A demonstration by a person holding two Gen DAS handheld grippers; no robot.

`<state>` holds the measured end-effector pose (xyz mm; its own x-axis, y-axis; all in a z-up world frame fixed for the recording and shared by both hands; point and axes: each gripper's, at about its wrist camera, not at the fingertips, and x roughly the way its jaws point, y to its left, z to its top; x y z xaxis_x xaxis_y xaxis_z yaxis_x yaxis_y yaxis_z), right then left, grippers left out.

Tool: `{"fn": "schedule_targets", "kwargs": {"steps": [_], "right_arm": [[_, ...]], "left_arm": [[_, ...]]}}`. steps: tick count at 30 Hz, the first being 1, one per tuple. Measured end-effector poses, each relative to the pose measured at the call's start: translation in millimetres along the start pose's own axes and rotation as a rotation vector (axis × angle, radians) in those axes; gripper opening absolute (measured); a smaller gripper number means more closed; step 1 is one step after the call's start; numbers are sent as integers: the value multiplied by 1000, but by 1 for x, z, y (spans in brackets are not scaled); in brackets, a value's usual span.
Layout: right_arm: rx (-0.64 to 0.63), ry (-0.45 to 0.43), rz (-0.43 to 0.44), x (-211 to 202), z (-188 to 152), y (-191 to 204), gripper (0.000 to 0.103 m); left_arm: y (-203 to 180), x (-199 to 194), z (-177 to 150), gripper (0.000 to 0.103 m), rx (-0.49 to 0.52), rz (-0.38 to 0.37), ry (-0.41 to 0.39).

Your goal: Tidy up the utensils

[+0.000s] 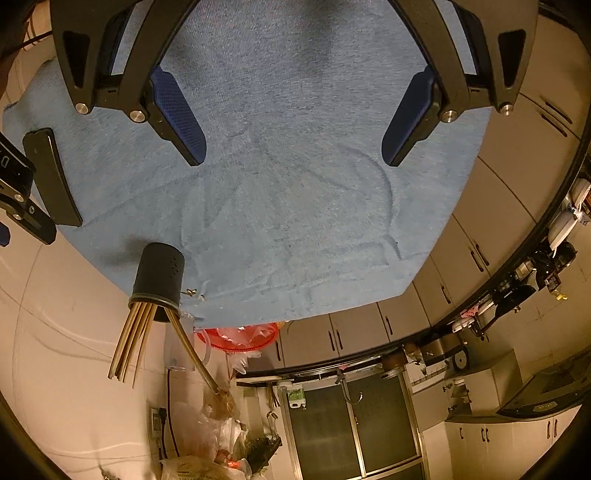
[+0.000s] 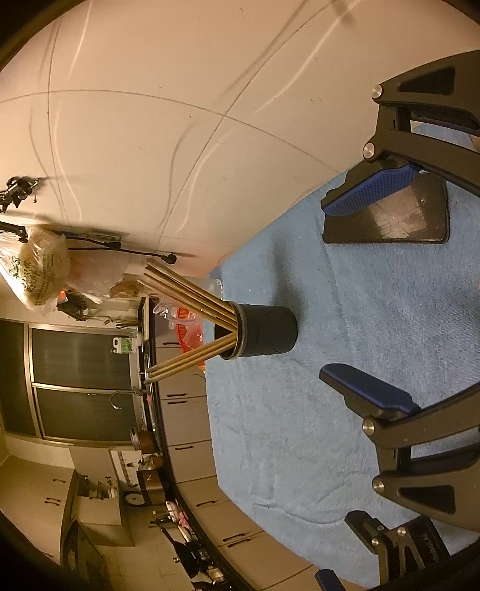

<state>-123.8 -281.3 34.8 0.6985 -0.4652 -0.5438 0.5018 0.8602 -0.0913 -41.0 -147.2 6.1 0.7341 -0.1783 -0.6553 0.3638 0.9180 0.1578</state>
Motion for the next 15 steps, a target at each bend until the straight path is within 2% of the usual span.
{"fn": "schedule_targets", "kwargs": {"steps": [15], "right_arm": [[10,22,1,11,-4,2,85]], "left_arm": [[0,8,-1,96,-14,-24,6]]}}
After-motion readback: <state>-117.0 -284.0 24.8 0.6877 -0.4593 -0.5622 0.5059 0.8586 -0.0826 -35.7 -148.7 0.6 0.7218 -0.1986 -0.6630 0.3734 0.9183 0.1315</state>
